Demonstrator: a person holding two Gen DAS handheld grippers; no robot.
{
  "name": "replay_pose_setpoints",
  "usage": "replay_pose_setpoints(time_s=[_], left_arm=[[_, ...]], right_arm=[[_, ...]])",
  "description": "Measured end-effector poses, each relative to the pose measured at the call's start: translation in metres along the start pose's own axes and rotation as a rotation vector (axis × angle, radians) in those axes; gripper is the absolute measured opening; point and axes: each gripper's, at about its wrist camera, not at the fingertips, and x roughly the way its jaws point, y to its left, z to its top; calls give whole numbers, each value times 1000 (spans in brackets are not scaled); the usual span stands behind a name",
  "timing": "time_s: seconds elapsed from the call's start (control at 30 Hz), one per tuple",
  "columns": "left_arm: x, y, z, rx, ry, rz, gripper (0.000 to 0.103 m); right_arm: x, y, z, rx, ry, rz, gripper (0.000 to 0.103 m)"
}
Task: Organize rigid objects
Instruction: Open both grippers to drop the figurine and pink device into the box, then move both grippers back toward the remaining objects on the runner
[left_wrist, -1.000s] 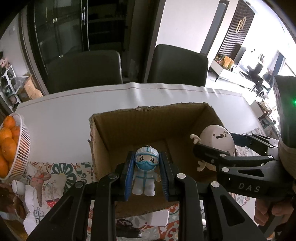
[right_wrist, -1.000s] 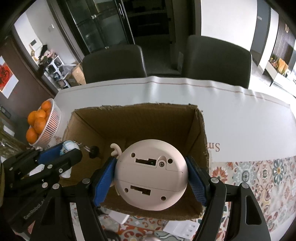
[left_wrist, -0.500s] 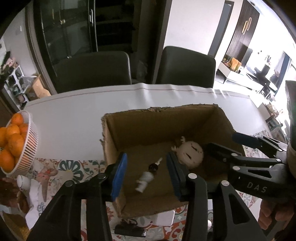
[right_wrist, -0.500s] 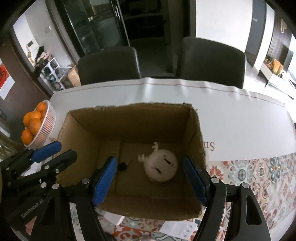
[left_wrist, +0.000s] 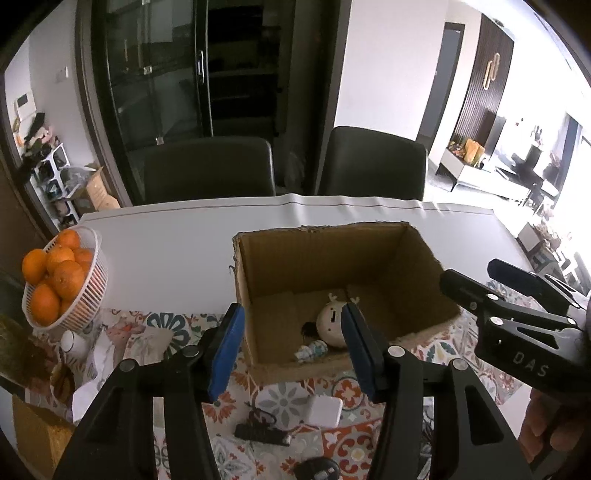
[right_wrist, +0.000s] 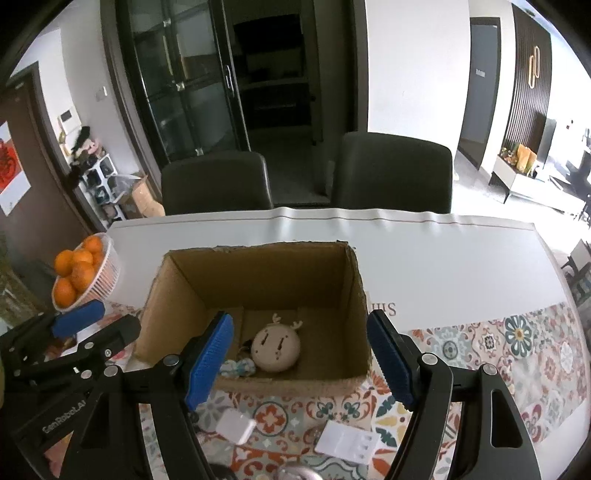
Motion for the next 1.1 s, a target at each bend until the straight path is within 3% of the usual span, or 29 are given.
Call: replay_pose_setpoints(time_s=[0.5, 1.1], left_arm=[[-43, -12, -40, -12, -41, 31, 57], [-38, -24, -102, -57, 69, 17, 57]], right_arm=[[-44, -1, -46, 4, -30, 23, 75], [-44, -12, -101, -29, 65, 57, 75]])
